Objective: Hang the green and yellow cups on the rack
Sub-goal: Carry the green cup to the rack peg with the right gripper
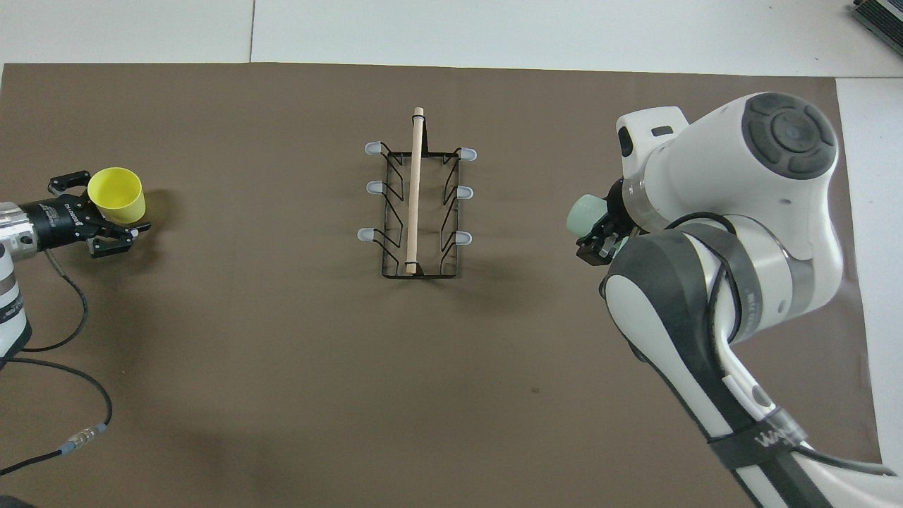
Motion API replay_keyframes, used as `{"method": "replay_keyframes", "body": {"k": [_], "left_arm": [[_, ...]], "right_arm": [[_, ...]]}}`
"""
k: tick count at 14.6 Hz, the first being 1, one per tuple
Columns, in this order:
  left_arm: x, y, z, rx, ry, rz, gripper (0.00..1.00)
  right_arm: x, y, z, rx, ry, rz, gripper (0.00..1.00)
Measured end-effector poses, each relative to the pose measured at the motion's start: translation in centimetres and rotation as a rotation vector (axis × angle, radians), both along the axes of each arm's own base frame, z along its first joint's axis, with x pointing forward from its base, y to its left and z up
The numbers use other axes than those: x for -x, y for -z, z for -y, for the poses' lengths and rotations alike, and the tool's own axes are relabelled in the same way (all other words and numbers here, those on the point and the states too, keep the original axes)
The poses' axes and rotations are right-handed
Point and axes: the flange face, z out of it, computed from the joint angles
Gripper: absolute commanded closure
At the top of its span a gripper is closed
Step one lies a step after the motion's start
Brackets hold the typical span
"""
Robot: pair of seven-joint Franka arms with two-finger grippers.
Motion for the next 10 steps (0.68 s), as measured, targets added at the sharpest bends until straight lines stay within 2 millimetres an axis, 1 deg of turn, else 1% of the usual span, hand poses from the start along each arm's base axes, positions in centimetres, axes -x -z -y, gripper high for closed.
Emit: {"method": "replay_keyframes", "body": {"k": [3,5,7,9,10], "left_arm": [[-0.1,-0.8,0.1,0.0,0.006,0.017,1.0],[-0.5,-2.1,0.1,-0.005,0.013,0.045,1.0],[-1.3,-4.3,0.1,-0.017,0.027,0.088,1.0],[-2.2,-7.6,0.6,-0.087,0.104,0.121,1.0],[-2.5,-9.5,1.6,-0.135,0.164,0.128,1.0]], "right_arm": [[-0.4,1.1,-0.3,-0.18,0.042,0.066,1.0],[-0.2,1.8,-0.6,-0.309,0.094,0.121,1.0],[0.7,2.6,-1.7,-0.433,0.152,0.196,1.0],[2.2,3.4,-2.8,-0.553,0.201,0.253,1.0],[2.9,3.7,-2.9,-0.607,0.226,0.276,1.0]]}}
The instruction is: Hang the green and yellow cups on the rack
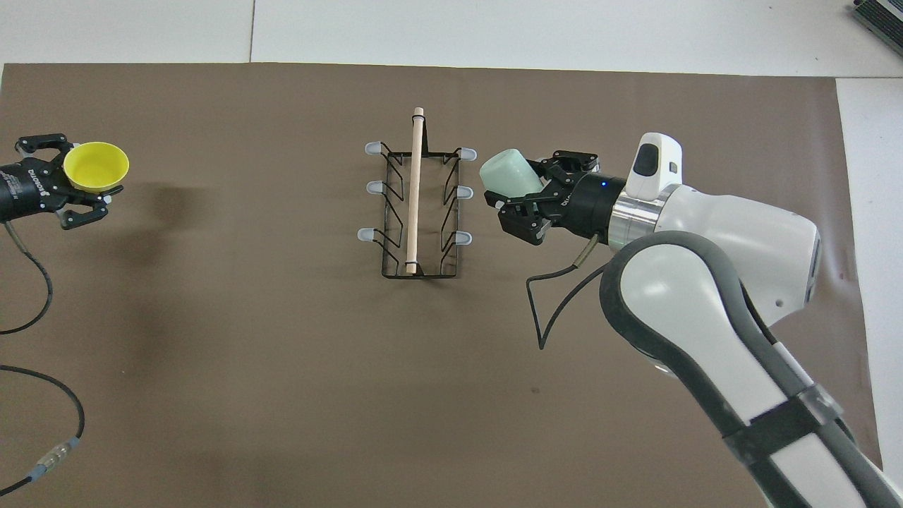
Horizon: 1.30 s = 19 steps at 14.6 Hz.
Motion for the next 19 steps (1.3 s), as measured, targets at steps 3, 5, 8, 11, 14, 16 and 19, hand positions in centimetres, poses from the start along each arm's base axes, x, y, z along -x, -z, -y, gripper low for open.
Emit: {"method": "replay_keyframes", "body": {"k": [3,5,8,11,14,16,19], "left_arm": [[-0.4,-5.1,4.2,-0.091,0.125,0.045,1.0],[-0.4,-7.4,6.5,-0.167,0.206,0.07,1.0],[-0.2,-10.4,12.3,-0.327,0.363,0.075,1.0],[0.4,-12.5,19.3,-0.491,0.509,0.073,1.0],[1.6,-13.7,26.4,-0.649,0.656,0.097,1.0],[2.8,-14.0,31.0,-0.752,0.734,0.112,1.0],[4.6,-13.3,36.4,-0.914,0.735,0.199,1.0]], "right_arm": [[2.1,1.1,0.4,-0.138,0.063,0.043,1.0],[3.8,2.0,-0.1,-0.22,0.1,0.071,1.0],[6.0,4.2,-1.9,-0.268,0.127,0.174,1.0],[6.8,5.4,-2.5,-0.207,0.085,0.281,1.0],[6.7,6.6,-3.2,-0.206,0.067,0.363,1.0],[6.6,7.8,-3.5,-0.197,0.065,0.396,1.0],[6.7,8.9,-4.2,-0.197,0.044,0.394,1.0]]}}
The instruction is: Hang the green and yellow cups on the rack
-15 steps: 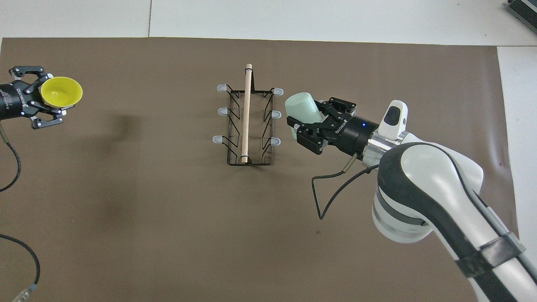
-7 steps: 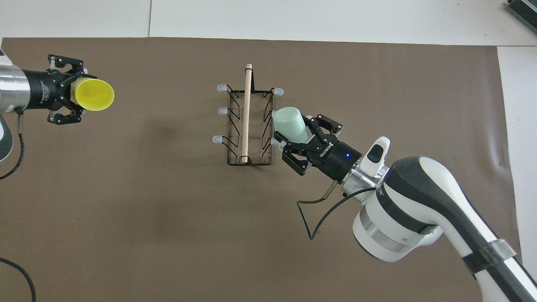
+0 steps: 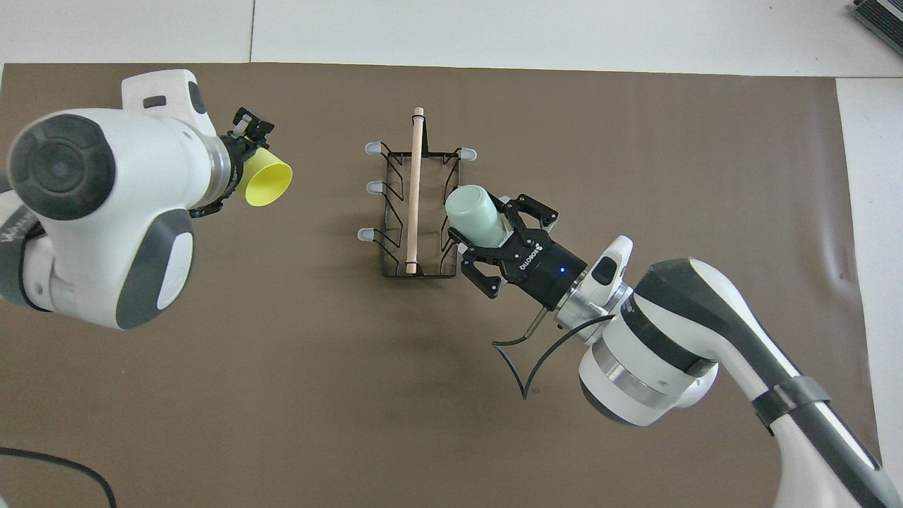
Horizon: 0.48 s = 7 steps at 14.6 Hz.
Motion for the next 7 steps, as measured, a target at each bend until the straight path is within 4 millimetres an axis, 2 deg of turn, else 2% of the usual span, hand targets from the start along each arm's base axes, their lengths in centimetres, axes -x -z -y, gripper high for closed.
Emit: {"method": "replay_keyframes", "body": {"k": [2,7], "left_arm": [[1.7,1.4,2.9,-0.079,0.049,0.091,1.0],[6.5,4.5,8.6,-0.277,0.169,0.239,1.0]], "right_arm": [[0.0,0.3,-0.4,-0.004,-0.01,0.0,1.0],[0.2,0.0,-1.5,-0.008,-0.027,0.005,1.0]]}}
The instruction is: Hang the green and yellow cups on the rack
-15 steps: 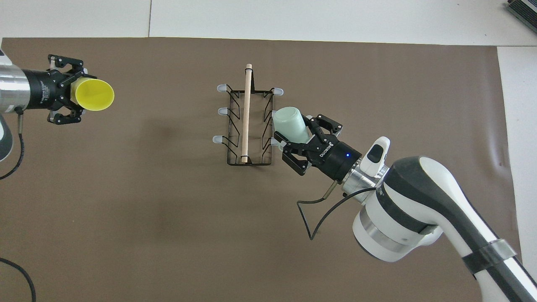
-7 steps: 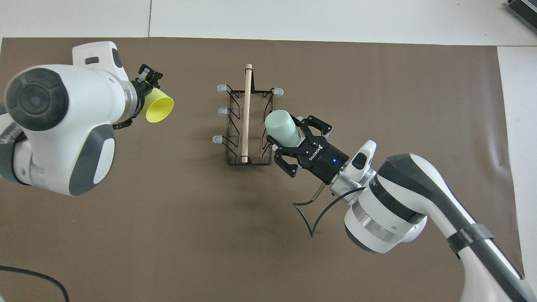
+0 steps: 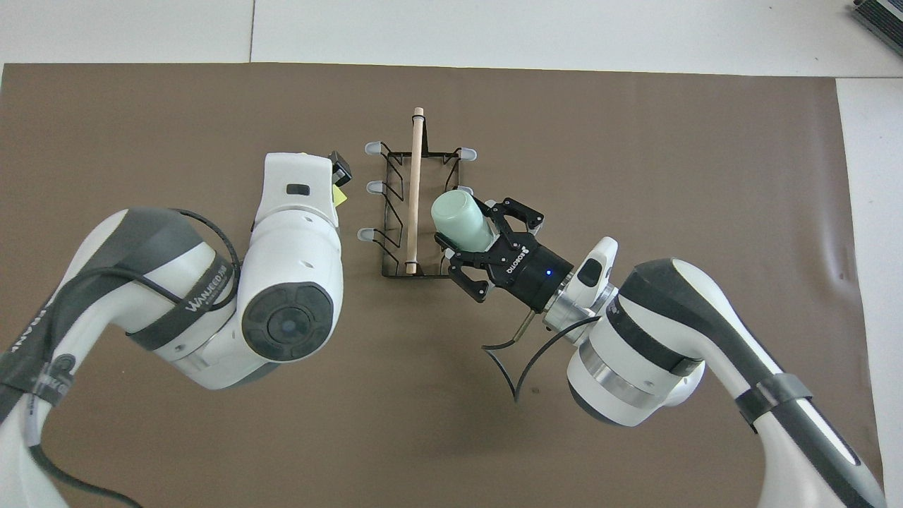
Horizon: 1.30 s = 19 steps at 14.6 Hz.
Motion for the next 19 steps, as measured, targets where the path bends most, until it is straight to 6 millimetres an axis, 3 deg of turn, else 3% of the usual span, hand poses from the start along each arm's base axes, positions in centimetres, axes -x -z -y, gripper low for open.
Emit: {"method": "replay_keyframes", "body": {"k": [2,6,10,19], "left_arm": [[1.9,1.1,1.6,-0.024,0.005,0.055,1.0],[4.1,1.3,3.3,-0.048,0.003,0.13,1.0],[4.9,2.6,3.7,-0.115,-0.005,0.213,1.0],[6.4,6.5,6.2,-0.121,0.006,0.214,1.0]], "right_arm": [[0.0,-0.4,-0.5,-0.004,-0.008,0.007,1.0],[-0.5,-0.3,-0.7,0.03,-0.015,0.05,1.0],[-0.6,1.1,-0.8,0.08,-0.028,0.083,1.0],[-0.6,1.3,-0.5,0.144,-0.033,0.13,1.0]]}}
